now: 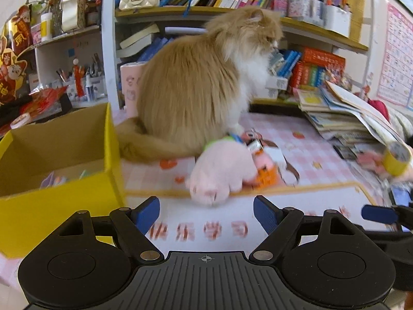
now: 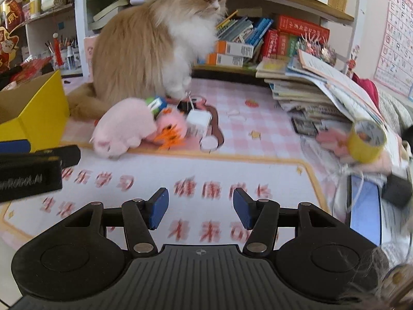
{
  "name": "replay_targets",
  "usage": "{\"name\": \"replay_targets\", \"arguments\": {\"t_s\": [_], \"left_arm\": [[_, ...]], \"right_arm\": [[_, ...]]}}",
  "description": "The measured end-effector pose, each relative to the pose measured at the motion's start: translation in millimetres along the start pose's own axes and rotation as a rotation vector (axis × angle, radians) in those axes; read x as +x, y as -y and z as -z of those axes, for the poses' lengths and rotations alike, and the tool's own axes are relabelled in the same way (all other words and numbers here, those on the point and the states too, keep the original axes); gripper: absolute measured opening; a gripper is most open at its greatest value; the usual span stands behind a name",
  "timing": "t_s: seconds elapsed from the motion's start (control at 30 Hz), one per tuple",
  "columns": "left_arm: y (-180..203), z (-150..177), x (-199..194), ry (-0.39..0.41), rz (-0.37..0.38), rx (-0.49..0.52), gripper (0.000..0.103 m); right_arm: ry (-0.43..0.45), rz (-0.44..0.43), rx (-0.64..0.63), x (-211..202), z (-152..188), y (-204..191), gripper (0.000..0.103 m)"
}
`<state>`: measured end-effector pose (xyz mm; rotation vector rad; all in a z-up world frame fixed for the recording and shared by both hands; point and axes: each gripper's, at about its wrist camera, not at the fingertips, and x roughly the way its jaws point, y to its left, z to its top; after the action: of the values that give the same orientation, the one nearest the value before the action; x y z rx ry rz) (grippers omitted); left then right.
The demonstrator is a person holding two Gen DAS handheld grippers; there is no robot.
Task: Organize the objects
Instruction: 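Move both open tools back toward the pink plush pig, then grasp the large pink plush pig with the left tool while the right tool grasps the small pink plush toy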
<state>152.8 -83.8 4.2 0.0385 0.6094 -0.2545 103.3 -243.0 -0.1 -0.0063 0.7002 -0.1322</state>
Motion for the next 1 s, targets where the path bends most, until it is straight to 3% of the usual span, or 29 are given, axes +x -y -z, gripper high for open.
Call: {"name": "replay_targets", "arguments": {"t_s": [0.4,0.6,0.67,0.8,1.0], "left_arm": [[26,-38,101,-0.081,-0.060,0.012,0.082],[34,-36,139,-0.146,-0.036,0.047,0.091],[32,-33,145,-0.155,-0.045,0.044,0.085],[22,-35,127,-0.132,-0.046,-0.023,0.070],[7,-18,64,-0.103,-0.034,-0.097,0.070]], "right_arm": [[0.031,-0.043,-0.005,57,-56,39,0.053],[0.027,-0.073,0.009,75,-72,50,0.053],[0.031,-0.069,0.016,78,-75,50,0.053],[0.020,-0.107,0.017,86,-80,48,0.053],[-0.002,-0.197,-0.025,110,-87,30,0.057]]}}
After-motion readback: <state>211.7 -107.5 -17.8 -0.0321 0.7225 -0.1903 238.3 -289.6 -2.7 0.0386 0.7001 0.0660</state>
